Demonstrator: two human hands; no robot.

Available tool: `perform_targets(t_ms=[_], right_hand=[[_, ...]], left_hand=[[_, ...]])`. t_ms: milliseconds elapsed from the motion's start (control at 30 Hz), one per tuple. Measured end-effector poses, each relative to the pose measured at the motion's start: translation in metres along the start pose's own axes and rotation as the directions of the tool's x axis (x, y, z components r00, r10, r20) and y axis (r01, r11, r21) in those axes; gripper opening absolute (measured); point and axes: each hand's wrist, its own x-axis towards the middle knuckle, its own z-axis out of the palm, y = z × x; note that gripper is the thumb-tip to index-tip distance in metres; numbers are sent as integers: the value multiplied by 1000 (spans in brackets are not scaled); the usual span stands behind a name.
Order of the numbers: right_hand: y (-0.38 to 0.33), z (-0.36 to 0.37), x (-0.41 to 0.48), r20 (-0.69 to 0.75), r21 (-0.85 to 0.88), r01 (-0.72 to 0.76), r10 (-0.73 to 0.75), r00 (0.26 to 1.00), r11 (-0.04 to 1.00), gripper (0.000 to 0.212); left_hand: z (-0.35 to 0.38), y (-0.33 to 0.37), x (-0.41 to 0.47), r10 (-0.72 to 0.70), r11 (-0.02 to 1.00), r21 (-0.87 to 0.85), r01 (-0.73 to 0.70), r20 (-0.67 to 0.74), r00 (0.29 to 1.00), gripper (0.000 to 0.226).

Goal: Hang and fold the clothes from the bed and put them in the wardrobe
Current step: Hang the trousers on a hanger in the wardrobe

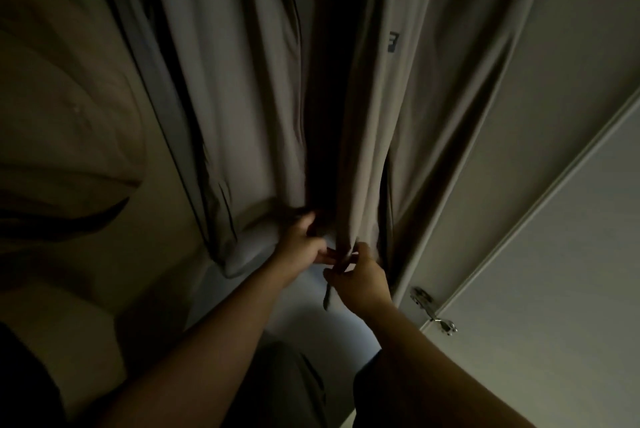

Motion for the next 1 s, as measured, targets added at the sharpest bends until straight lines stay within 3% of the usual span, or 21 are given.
perform_targets(t_ms=[100,200,333,467,533,633,767,867,1000], right_hand=[[4,-3,-2,4,-78,18,-18,1000,997,16],[10,-11,0,12,-159,15,-13,1000,987,9],[11,-20,2,-32,-135,-31,26,999,990,22],[14,-20,3,-20,-11,-90,90,996,996,24],[18,-19,1,-19,2,-92,92,996,996,27],[28,-18,-6,-22,-8,-117,117,993,993,38],[44,-7,-20,75,-165,-187,202,977,968,16],[47,5,-32,211,-61,-299,305,929,952,22],[52,13,-38,175,99,-352,332,927,931,16]], left_hand=[[-1,-1,-1,15,984,178,-18,23,1000,54],[-7,-11,-2,92,952,295,-88,-1,996,37],[-12,-26,-6,87,928,359,-99,50,995,34],[-2,-55,-15,16,813,573,-97,146,989,12],[5,-72,-23,-25,779,622,-80,158,987,21],[14,-83,-30,-29,765,644,-26,75,997,36],[17,-76,-28,-56,842,538,35,23,998,32],[19,-68,-26,-35,905,424,31,1,999,22],[20,-63,-27,-30,932,361,28,0,1000,20]])
